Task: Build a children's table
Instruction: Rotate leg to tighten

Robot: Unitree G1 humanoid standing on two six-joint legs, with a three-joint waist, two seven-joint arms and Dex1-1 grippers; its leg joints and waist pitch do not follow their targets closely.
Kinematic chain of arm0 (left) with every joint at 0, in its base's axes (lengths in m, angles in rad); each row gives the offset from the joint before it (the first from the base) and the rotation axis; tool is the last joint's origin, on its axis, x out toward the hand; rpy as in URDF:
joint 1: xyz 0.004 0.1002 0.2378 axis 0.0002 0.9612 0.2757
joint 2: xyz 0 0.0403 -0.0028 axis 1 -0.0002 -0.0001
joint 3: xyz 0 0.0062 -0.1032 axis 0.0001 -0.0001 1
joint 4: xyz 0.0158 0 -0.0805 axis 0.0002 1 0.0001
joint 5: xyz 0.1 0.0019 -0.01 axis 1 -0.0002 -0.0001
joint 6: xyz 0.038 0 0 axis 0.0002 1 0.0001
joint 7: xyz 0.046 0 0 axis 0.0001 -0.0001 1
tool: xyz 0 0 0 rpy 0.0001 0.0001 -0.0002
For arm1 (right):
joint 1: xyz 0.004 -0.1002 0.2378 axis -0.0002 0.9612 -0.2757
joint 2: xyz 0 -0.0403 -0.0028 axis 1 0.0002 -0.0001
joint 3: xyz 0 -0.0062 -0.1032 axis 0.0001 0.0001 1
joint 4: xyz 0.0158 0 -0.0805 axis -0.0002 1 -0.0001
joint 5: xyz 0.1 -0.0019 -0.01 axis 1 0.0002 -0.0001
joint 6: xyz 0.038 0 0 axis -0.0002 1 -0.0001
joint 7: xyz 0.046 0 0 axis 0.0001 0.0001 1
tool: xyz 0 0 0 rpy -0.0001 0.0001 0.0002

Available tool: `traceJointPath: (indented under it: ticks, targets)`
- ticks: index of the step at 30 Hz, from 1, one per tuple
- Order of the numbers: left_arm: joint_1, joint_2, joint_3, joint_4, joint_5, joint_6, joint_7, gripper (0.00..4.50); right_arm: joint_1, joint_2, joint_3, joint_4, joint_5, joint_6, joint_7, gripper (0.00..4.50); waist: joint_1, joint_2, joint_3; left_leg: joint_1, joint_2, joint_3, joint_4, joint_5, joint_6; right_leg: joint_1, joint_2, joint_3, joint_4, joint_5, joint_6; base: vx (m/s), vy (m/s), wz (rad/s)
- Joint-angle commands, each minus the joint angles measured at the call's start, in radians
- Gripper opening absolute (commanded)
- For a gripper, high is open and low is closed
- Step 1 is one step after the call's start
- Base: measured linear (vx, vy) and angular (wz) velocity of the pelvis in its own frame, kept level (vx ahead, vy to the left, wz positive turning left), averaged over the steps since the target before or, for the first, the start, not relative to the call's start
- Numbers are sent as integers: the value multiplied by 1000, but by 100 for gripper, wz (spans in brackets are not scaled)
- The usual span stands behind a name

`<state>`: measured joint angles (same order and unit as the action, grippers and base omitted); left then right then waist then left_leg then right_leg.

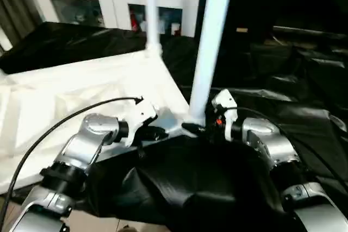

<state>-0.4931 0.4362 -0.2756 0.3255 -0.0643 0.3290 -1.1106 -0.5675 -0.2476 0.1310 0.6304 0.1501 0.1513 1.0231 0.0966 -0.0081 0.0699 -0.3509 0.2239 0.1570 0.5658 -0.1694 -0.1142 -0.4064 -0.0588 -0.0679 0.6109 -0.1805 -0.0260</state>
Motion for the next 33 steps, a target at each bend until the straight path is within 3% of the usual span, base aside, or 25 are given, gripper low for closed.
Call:
traceJointPath:
  ticks: [1, 5, 6, 8, 11, 15, 19, 23, 24, 25, 26, 27, 28, 32, 33]
  targets:
    - [6, 11, -20, -55, -51, -11, -80, 0, 18, -20, 28, -48, 11, 7, 83, 396, 5, 13, -79, -2, 4, 14, -51, -176, 43, 64, -64, 43, -61, -109, -234, 0, 0, 0]
    - [12, 40, -19, -70, -57, -10, -124, 0, 33, -49, 43, -80, 16, 16, 144, 396, 18, 15, -77, 3, 5, 15, -51, -198, 36, 60, -63, 44, -65, -146, -230, 0, 0, 0]
    - [13, 45, -18, -73, -57, -10, -131, 0, 37, -56, 48, -87, 16, 17, 156, 369, 18, 16, -76, 3, 4, 15, -52, -205, 33, 59, -63, 44, -66, -156, -229, 0, 0, 0]
    - [14, 48, -15, -76, -62, -6, -138, 0, 41, -62, 55, -94, 16, 22, 168, 369, 19, 16, -76, 4, 5, 13, -53, -222, 22, 60, -64, 43, -67, -183, -219, 0, 0, 0]
    - [17, 50, -18, -82, -67, -1, -145, 0, 50, -68, 69, -109, 17, 31, 178, 326, 19, 19, -78, 4, 3, 12, -52, -215, 19, 61, -62, 43, -66, -161, -221, 0, 0, 0]
    - [14, 38, -20, -70, -58, -11, -127, 0, 58, -57, 69, -111, 12, 35, 157, 306, 21, 22, -81, 2, 2, 11, -50, -196, 20, 63, -61, 42, -60, -113, -231, 0, 0, 0]
    - [3, 14, -7, -46, -46, -10, -79, 0, 69, -32, 53, -102, 5, 44, 101, 287, 20, 18, -79, 2, 1, 11, -51, -208, 14, 64, -63, 42, -64, -142, -224, 0, 0, 0]
    - [-66, -66, 35, 85, 12, -3, 126, 0, 44, 76, -16, 16, -26, 56, -202, 281, 11, 19, -70, 6, -4, 12, -54, -246, -6, 53, -63, 42, -78, -263, -194, 0, 0, 0]
    - [-72, -73, 38, 95, 15, -3, 141, 0, 40, 85, -22, 26, -25, 59, -224, 281, 11, 15, -72, 9, -6, 8, -54, -262, -20, 59, -68, 40, -84, -339, -168, 0, 0, 0]
    - [-81, -82, 42, 110, 20, -3, 162, 0, 35, 97, -31, 40, -24, 63, -255, 280, 11, 16, -75, 6, -3, 7, -55, -250, -17, 59, -69, 42, -82, -337, -158, 0, 0, 0]
    - [-100, -108, 50, 137, 31, 7, 217, 0, 20, 125, -49, 72, -21, 66, -319, 280, 8, 2, -72, 6, -2, 11, -56, -249, -12, 55, -66, 44, -86, -334, -154, 0, 0, 0]
    - [-117, -132, 56, 160, 38, 13, 264, 0, 8, 147, -59, 97, -24, 66, -370, 280, 10, 8, -71, 5, -3, 9, -55, -244, -15, 55, -68, 44, -82, -334, -155, 0, 0, 0]
    - [-140, -167, 63, 188, 45, 23, 324, 0, -12, 180, -63, 135, -34, 57, -440, 280, 8, 0, -74, 5, -3, 9, -55, -239, -13, 55, -68, 43, -84, -338, -152, 0, 0, 0]
    - [-175, -234, 67, 224, 51, 37, 405, 0, -52, 247, -68, 202, -46, 24, -540, 280, 10, 7, -78, 3, -4, 11, -52, -210, -8, 55, -70, 45, -79, -293, -156, 0, 0, 0]
    - [-179, -245, 59, 224, 52, 32, 404, 0, -63, 264, -74, 214, -34, 18, -534, 315, 9, 7, -78, 1, -3, 10, -52, -210, -6, 55, -71, 45, -78, -285, -158, 0, 0, 0]
